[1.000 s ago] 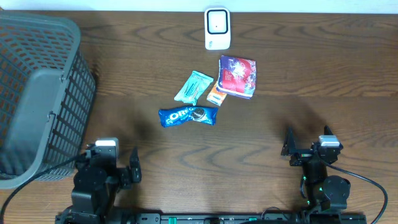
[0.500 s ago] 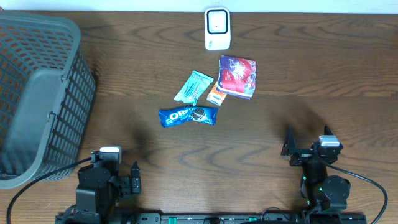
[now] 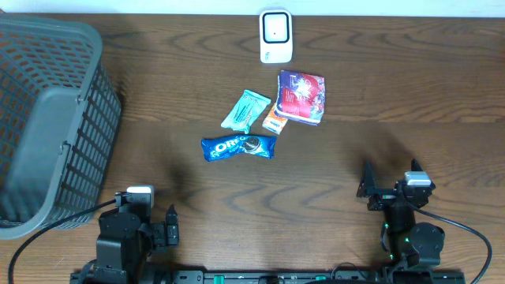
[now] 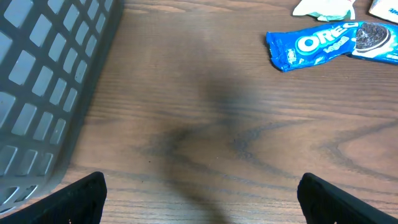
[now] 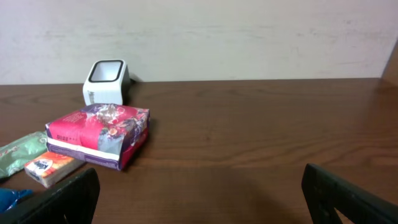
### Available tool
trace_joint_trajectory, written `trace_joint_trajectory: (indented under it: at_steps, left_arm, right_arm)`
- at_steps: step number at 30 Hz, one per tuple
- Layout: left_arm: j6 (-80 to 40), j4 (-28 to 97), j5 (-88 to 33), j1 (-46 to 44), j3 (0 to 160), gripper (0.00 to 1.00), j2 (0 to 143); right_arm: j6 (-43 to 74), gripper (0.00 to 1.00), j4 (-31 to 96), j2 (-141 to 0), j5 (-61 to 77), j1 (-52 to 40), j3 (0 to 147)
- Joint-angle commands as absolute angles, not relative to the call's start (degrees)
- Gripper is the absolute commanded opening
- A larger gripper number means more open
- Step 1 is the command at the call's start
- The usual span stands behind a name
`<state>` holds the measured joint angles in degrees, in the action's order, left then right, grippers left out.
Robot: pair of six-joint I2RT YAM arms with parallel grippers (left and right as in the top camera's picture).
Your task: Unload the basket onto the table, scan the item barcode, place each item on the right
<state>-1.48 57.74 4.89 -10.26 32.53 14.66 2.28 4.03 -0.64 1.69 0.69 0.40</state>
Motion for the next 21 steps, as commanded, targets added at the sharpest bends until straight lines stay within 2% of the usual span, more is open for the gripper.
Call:
trace_joint_trajectory:
  at_steps: [1, 21]
  left_arm:
    - [-1.56, 57.91, 5.63, -10.44, 32.73, 0.98, 14.92]
    - [-1.56, 57.91, 5.63, -10.41, 32.67, 0.98, 13.69]
  right_arm:
    - [1.63, 0.99, 4.27, -0.32, 1.83, 1.41, 0.32]
    - [1.63, 0.99, 4.27, -0.32, 1.83, 1.41, 0.32]
